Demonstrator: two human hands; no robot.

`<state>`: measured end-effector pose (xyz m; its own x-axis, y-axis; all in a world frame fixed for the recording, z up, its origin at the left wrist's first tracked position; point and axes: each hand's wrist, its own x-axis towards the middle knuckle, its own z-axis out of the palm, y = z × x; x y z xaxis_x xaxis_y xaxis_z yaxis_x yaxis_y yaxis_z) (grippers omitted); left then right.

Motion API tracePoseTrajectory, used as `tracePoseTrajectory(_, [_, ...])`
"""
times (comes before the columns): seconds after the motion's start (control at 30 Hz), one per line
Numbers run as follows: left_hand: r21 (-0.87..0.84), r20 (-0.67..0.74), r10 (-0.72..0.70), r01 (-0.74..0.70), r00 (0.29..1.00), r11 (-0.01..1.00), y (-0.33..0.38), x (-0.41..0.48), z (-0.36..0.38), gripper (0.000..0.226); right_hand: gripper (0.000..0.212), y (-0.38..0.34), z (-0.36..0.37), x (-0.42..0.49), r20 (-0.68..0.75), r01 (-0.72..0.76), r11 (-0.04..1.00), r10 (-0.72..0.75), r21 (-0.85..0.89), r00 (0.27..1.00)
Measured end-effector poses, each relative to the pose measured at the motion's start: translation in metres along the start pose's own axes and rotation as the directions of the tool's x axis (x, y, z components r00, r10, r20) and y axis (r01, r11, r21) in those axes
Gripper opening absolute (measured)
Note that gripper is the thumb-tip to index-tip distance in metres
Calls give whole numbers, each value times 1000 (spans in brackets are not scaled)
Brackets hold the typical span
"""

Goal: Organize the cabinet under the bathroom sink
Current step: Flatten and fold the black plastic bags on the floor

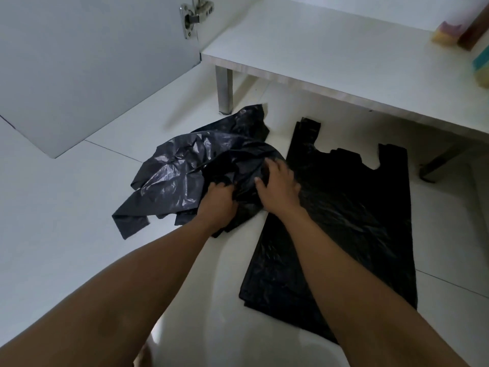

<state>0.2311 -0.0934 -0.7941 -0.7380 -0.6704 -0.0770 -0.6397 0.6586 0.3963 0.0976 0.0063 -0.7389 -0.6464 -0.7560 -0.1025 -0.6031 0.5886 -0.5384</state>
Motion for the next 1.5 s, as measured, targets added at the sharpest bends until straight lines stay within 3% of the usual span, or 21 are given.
tracePoseTrajectory(0.1, [-43,-57,22,-25,998,999,-11,-4,-4,23,71,-3,-3,14,23,-77,996,77,32,997])
tracePoseTrajectory(0.17, [-113,-161,15,-34,987,993,-15,-7,-8,17,70,-3,-5,20,54,-127,985,122,115,991])
tracePoseTrajectory(0.33, [-287,-484,-43,-112,874,951,-5,0,-35,13,13,-22,-17,31,24,-112,883,114,455,993])
tracePoseTrajectory(0.4, [-363,-553,-83,-150,829,919,8,10,-53,13,5,-33,-30,33,-38,-50,844,83,534,996])
tracePoseTrajectory(0.63, [-469,-714,-46,-428,699,773,72,47,-123,13,6,-37,-115,36,-117,-56,605,242,794,963])
tracePoseTrajectory(0.77, [-441,-711,28,-477,703,761,105,57,-147,22,19,-15,-169,25,-267,45,625,266,779,926])
tracePoseTrajectory(0.83, [-428,-707,57,-490,705,759,119,60,-147,25,21,7,-193,14,-271,77,499,329,863,905])
tracePoseTrajectory(0.9, [-426,-700,79,-504,710,751,132,64,-141,28,12,33,-212,1,-236,142,270,360,952,902])
tracePoseTrajectory(1.0, [-445,-689,131,-559,713,699,163,65,-134,27,20,69,-228,-21,-231,227,47,297,973,927])
tracePoseTrajectory(1.07, [-409,-731,188,-641,656,649,188,59,-134,25,26,92,-233,-39,-281,297,-66,183,953,942])
tracePoseTrajectory(1.13, [-278,-790,306,-755,531,594,205,51,-129,23,29,114,-236,-62,-332,345,-129,111,930,937])
tracePoseTrajectory(1.2, [-142,-760,477,-829,441,541,208,44,-111,16,31,138,-231,-87,-319,337,-81,173,938,932])
tracePoseTrajectory(1.23, [-95,-700,563,-839,439,536,206,40,-97,13,32,151,-225,-99,-276,281,14,242,960,930])
tracePoseTrajectory(1.27, [-73,-599,643,-833,476,549,200,36,-80,13,32,162,-217,-109,-207,154,177,331,972,921])
tracePoseTrajectory(1.33, [-79,-251,714,-748,654,659,183,28,-46,19,27,180,-198,-124,-6,-275,506,484,818,875])
tracePoseTrajectory(1.4, [-44,118,623,-623,773,781,165,18,-20,33,43,190,-181,-131,159,-550,584,586,596,795])
tracePoseTrajectory(1.43, [-30,223,566,-575,794,818,158,12,-11,40,54,191,-176,-132,188,-591,572,609,569,771])
tracePoseTrajectory(1.5, [-24,298,496,-513,816,858,149,4,-3,49,70,191,-171,-131,203,-612,556,624,562,754])
